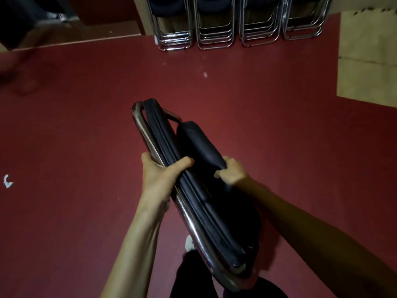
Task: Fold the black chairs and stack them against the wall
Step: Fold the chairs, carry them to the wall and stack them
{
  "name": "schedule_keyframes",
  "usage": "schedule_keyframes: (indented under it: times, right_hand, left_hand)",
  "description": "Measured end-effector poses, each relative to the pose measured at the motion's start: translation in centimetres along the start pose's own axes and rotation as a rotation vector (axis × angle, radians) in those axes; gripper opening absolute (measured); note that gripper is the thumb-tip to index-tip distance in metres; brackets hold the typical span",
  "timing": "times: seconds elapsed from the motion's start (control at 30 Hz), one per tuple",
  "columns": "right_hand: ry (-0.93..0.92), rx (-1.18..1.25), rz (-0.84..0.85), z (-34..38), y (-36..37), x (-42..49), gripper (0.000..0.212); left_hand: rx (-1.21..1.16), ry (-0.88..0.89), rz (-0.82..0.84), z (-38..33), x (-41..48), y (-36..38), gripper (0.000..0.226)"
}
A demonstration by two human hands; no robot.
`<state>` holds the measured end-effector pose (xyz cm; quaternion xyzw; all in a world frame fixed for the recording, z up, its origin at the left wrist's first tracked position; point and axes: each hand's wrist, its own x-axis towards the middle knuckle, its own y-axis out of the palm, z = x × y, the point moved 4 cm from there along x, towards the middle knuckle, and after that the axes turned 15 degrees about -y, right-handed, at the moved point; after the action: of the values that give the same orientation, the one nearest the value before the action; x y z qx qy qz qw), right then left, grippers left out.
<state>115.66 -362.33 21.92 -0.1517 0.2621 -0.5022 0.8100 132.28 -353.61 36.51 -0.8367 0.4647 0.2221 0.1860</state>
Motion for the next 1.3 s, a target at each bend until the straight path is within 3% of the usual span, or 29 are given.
schedule_keyframes:
  times: [0.3, 0.57, 0.7, 0.87, 1.1, 1.3]
  right_hand:
    - [0.040, -0.037, -0.153, 1.1, -13.8, 23.3, 0.034]
    - [0.011, -0.087, -0.215, 4.2, -24.8, 43.4, 0.046]
    - [0.003, -0.130, -0.197, 4.3, -29.8, 55.7, 0.034]
    - [0.031, -0.103, -0.156, 5.5, -35.2, 71.1, 0.038]
    - [0.002, -0.115, -0.057, 9.3, -39.1, 91.7, 0.036]
    - [-0.089, -0.141, 0.008, 12.6, -40.6, 111.2, 0.011]
  left_hand:
    - [0.012, -0.043, 0.201, -14.1, 23.1, 13.9, 0.054]
    - [0.047, -0.030, 0.293, -27.4, 40.1, 24.5, 0.066]
    - [0.027, -0.025, 0.275, -33.7, 49.8, 30.1, 0.071]
    - [-0.022, -0.058, 0.238, -42.1, 61.0, 36.4, 0.062]
    - [-0.060, -0.097, 0.172, -51.8, 77.7, 40.1, 0.069]
    - [-0.131, -0.147, 0.105, -60.7, 93.1, 42.4, 0.060]
